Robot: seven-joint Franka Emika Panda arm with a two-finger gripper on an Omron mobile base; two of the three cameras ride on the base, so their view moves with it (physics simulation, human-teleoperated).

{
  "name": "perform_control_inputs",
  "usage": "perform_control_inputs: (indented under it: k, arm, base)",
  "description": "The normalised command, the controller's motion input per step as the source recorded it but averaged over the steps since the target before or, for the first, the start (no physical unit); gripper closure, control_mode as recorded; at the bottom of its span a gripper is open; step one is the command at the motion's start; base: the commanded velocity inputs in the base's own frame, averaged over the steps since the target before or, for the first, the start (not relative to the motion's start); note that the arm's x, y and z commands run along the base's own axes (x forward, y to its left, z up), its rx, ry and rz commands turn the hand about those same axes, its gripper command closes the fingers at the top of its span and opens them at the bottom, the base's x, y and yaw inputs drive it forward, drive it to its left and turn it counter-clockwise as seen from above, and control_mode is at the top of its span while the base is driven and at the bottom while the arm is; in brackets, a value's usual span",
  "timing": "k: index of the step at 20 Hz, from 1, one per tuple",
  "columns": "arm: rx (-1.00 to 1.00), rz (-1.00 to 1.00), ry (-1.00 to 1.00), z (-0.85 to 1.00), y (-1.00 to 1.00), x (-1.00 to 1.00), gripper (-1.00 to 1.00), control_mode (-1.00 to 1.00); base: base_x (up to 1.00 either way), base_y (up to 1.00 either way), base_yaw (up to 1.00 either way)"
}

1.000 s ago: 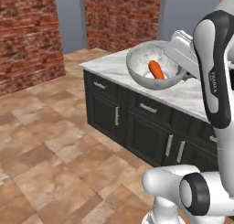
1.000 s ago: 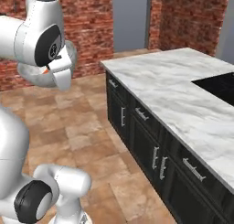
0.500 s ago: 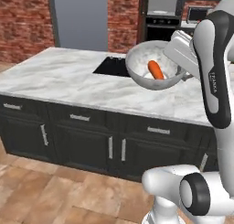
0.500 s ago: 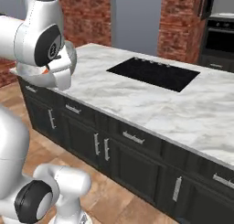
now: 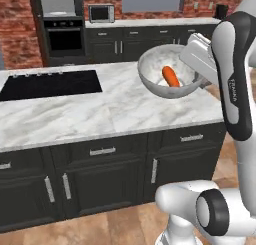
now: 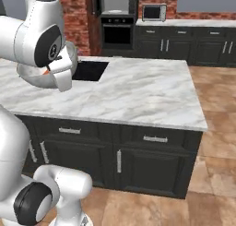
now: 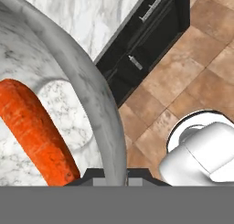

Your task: Pick the carrot from the sink and place it in the bowl. Then pick the bowl and place it in the microwave. Then close the microwave door and press the start button.

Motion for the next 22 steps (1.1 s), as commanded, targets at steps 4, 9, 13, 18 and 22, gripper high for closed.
perform_control_inputs:
  k: [4,9,13,18,22]
  arm:
    - [0.0,0.0,0.0,0.0,0.0,0.0,1.0,1.0]
    - [0.0,0.0,0.0,0.0,0.0,0.0,1.0,1.0]
    - [0.0,0.0,0.0,0.0,0.0,0.0,1.0,1.0]
    - [0.0,0.0,0.0,0.0,0.0,0.0,1.0,1.0]
    - [0.0,0.0,0.0,0.0,0.0,0.0,1.0,1.0]
  base:
    - [0.36,-0.8,-0.39]
    - [0.87,-1.0,-0.09]
    - [0.97,-1.0,0.0]
    - [0.5,-1.0,0.0]
    - [0.24,-1.0,0.0]
